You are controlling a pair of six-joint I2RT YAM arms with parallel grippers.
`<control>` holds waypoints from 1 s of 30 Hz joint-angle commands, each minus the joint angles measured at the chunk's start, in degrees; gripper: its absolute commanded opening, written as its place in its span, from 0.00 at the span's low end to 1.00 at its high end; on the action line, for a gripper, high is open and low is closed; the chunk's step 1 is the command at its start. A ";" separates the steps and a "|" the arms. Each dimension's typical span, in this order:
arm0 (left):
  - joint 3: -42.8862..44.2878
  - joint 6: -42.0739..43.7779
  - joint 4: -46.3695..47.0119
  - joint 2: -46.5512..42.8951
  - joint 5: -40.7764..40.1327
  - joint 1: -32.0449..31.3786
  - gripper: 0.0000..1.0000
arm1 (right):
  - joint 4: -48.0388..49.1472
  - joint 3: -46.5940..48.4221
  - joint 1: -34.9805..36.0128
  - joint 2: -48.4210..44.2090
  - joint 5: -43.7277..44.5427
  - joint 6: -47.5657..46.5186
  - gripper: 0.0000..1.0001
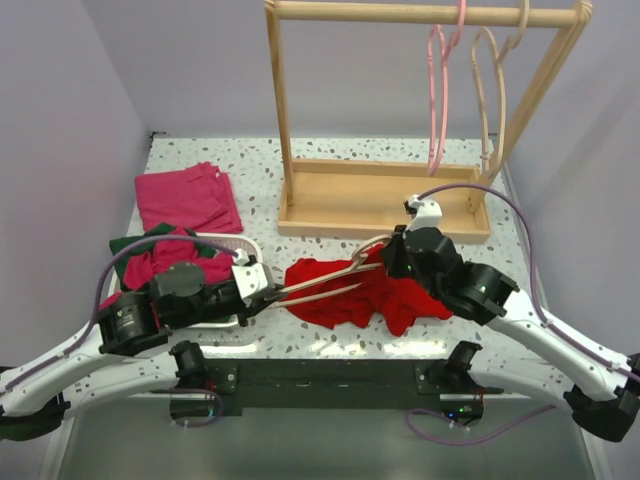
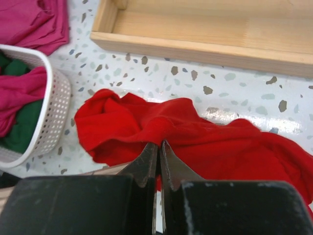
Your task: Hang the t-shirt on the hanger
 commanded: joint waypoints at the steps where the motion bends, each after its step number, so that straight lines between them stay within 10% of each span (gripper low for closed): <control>1: -3.58 0.08 14.41 0.28 -1.53 -0.30 0.00 | -2.73 6.55 6.53 -1.28 1.13 -0.16 0.00; 15: -19.40 -9.15 41.64 8.27 -3.20 -0.30 0.00 | -1.77 1.90 13.49 0.39 10.80 0.20 0.01; 30: -29.15 -14.95 53.88 9.77 -2.24 -0.30 0.00 | 3.67 -10.14 3.47 -5.93 2.55 -0.24 0.57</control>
